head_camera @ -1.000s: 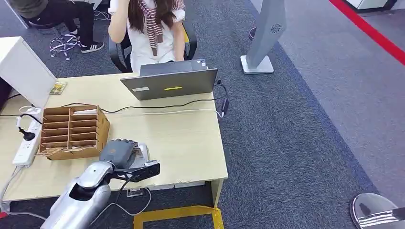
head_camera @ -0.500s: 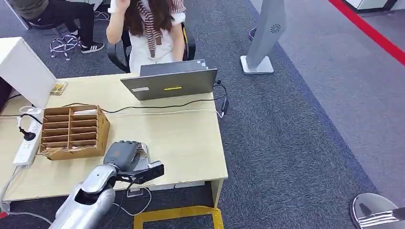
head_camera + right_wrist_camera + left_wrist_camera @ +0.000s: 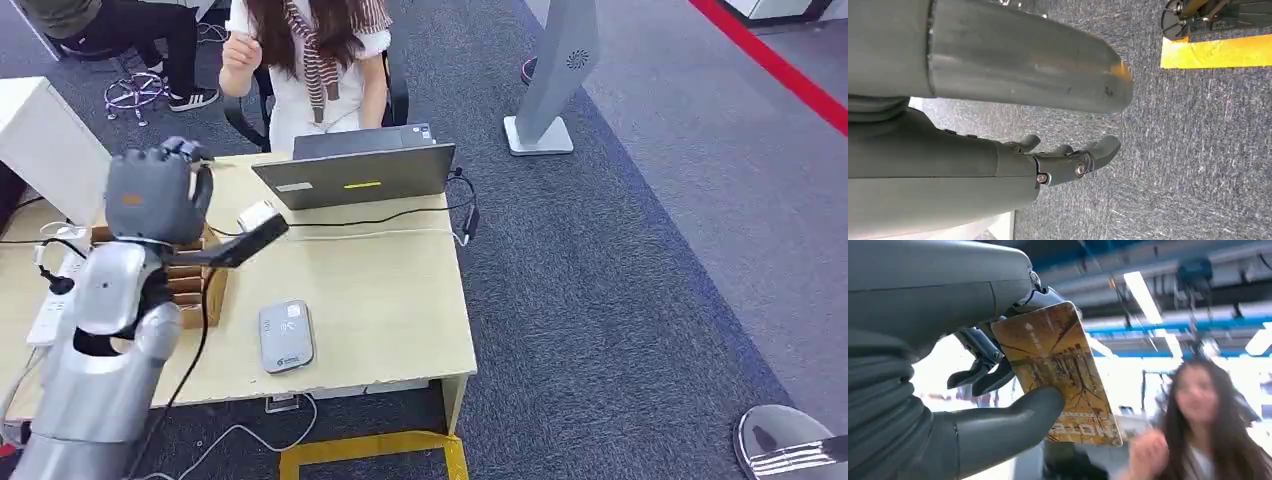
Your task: Pass the card to the sensor for recognition and then transmit it.
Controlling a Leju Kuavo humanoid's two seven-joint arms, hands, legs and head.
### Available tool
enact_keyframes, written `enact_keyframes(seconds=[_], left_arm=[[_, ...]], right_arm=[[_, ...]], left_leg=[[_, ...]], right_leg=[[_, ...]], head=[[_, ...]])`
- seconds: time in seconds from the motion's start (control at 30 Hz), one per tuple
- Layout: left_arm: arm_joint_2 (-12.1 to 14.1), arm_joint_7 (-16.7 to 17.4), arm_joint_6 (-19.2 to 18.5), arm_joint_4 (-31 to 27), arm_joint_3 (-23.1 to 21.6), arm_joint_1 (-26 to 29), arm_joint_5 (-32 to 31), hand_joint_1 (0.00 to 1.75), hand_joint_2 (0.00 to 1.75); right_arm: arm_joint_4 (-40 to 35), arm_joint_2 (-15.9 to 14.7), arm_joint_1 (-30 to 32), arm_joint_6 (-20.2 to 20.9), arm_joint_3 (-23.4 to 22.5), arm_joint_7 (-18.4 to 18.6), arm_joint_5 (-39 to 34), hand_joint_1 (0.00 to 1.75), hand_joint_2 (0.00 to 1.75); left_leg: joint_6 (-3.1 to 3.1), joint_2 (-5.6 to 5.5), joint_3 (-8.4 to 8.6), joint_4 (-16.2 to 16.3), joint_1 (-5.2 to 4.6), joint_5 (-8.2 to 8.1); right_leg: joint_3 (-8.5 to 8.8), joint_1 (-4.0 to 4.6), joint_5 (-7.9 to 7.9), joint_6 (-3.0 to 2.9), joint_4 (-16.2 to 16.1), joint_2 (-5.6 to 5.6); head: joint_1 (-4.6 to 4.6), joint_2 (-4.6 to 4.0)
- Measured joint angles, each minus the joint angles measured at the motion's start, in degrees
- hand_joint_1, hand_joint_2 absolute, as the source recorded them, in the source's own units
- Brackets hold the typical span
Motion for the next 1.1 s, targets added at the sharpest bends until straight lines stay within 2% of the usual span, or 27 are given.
enact_keyframes(seconds=[0.2,0.4,0.63,1.0,1.07,1.1], left_arm=[[3.0,1.7,-0.2,8.2,3.6,-10.5,-3.8,1.75,1.75],[5.5,3.0,-0.9,16.5,4.7,-15.7,-6.1,1.75,1.75],[6.1,4.0,-1.5,21.6,5.0,-17.5,-6.7,1.75,1.75],[6.0,5.3,-2.7,24.9,5.1,-18.3,-8.1,1.75,1.75],[5.8,5.6,-2.8,25.3,5.1,-18.6,-8.2,1.69,1.75],[5.6,5.8,-2.9,25.4,5.0,-18.6,-8.3,0.00,1.75]], right_arm=[[0.0,0.0,-0.1,0.0,0.9,0.2,-0.1,0.00,0.00],[0.0,0.0,-0.2,0.0,1.4,0.5,-0.5,0.00,0.00],[0.0,0.0,-0.3,0.0,1.5,0.7,-0.9,0.00,0.00],[0.0,0.0,-0.4,0.0,1.6,0.8,-1.1,0.00,0.00],[0.0,0.0,-0.4,0.0,1.6,0.8,-1.2,0.00,0.00],[0.0,0.0,-0.4,0.0,1.6,0.8,-1.2,0.00,0.00]], left_leg=[[0.00,0.02,0.02,0.0,0.00,0.01],[0.00,0.01,0.01,0.0,-0.01,0.00],[0.00,0.02,0.00,0.0,-0.04,0.00],[0.00,0.02,0.00,0.0,-0.03,0.00],[0.00,0.02,0.00,0.0,-0.03,0.00],[0.00,0.02,0.00,0.0,-0.04,0.00]], right_leg=[[-0.01,0.00,0.00,-0.01,0.0,0.03],[-0.02,-0.01,-0.01,0.00,0.0,0.03],[-0.02,-0.04,-0.01,0.00,0.0,0.03],[-0.04,-0.03,-0.01,0.00,0.0,0.03],[-0.04,-0.03,-0.01,0.00,0.0,0.04],[-0.04,-0.03,-0.01,0.00,0.0,0.03]], head=[[-0.02,0.00],[-0.02,0.00],[-0.04,0.00],[-0.04,0.00],[-0.04,0.00],[-0.04,0.00]])
